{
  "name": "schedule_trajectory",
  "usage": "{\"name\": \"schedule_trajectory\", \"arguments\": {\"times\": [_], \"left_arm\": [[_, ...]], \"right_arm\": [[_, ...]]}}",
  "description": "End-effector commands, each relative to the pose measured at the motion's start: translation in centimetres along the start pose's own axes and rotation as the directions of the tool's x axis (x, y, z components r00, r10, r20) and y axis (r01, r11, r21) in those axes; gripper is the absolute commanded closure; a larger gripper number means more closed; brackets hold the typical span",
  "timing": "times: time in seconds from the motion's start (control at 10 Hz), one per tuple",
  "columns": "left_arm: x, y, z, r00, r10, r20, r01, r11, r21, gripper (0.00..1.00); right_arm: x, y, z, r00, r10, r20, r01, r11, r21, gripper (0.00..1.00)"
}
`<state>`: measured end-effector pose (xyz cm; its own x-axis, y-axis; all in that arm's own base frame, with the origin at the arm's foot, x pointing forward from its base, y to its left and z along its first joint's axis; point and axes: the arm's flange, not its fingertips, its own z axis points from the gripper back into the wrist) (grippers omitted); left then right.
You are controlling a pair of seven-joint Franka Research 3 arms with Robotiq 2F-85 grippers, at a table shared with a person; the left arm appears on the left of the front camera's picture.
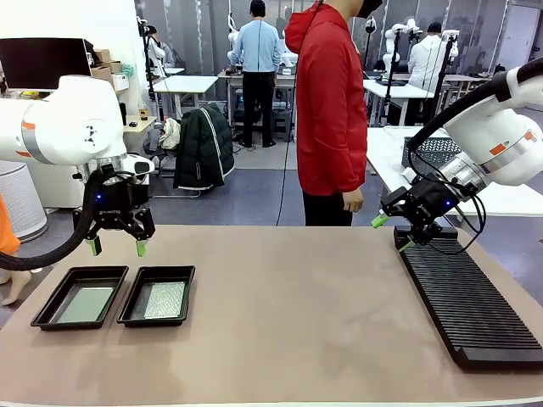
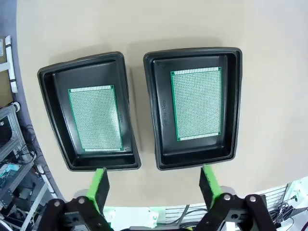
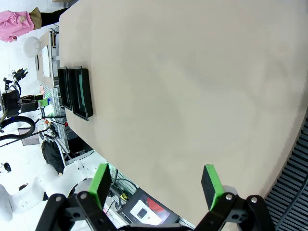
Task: Inspect and transfer BCBs to ESD trays.
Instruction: Pick up the ESD tray and place it on the left side of the table.
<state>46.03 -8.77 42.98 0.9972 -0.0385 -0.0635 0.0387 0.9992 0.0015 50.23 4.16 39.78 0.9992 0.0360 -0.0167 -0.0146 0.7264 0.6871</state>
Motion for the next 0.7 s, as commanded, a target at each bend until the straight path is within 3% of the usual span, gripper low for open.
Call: {"name": "schedule_trajectory", "arguments": {"times": [0.0, 0.6], "left_arm": [[0.05, 0.41, -0.04, 1.000, 0.007, 0.002, -0.007, 1.000, -0.003, 0.00], [0.05, 0.41, -0.04, 1.000, 0.007, 0.002, -0.007, 1.000, -0.003, 0.00]], "right_arm": [[-0.17, 0.24, 0.02, 1.000, -0.016, -0.002, 0.016, 1.000, -0.021, 0.00], [-0.17, 0.24, 0.02, 1.000, -0.016, -0.002, 0.016, 1.000, -0.021, 0.00]]}}
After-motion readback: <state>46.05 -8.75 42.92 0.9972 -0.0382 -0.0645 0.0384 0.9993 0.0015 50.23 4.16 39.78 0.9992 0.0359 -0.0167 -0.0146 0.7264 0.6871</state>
